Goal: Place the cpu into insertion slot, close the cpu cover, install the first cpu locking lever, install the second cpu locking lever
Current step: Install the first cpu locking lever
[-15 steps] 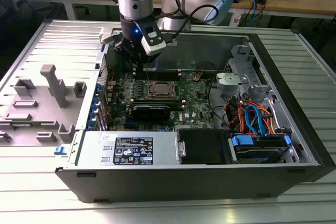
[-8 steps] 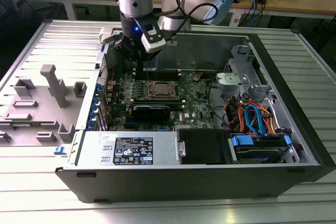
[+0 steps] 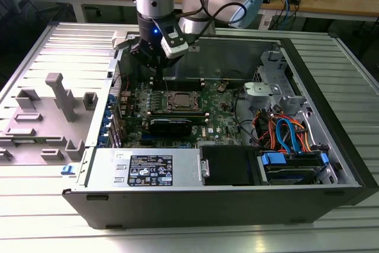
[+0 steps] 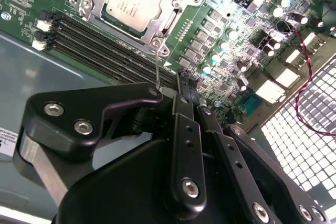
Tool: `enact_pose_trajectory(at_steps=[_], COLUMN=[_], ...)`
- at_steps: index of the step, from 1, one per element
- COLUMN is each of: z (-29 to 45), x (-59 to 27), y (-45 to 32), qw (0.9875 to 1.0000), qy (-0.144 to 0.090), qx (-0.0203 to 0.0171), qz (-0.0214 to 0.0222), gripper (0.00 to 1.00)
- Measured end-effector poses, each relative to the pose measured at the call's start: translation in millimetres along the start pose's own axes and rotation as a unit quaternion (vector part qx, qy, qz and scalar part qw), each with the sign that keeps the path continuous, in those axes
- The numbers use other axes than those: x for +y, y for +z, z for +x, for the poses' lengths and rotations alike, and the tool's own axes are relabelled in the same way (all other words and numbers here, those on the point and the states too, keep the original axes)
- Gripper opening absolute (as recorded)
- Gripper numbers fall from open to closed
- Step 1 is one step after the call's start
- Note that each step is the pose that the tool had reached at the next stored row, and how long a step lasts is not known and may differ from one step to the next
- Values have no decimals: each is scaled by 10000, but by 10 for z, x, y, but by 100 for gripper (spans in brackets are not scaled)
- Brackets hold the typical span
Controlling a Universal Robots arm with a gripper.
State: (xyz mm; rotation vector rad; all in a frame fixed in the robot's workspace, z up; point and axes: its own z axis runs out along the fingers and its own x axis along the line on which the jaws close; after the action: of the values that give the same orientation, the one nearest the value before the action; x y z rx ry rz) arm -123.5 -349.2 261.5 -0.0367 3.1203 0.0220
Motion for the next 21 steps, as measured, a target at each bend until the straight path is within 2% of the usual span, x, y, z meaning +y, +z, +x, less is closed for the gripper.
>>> enact_pose_trajectory(at_steps=[10,17,21], z=[-60,-127,-133], x=[41,66,68], y=[2,4,4], qw=[10000,10000,10000], qy=[-21,-48,-52], qx=[0,0,0], qz=[0,-1,-1], gripper=[11,11,11])
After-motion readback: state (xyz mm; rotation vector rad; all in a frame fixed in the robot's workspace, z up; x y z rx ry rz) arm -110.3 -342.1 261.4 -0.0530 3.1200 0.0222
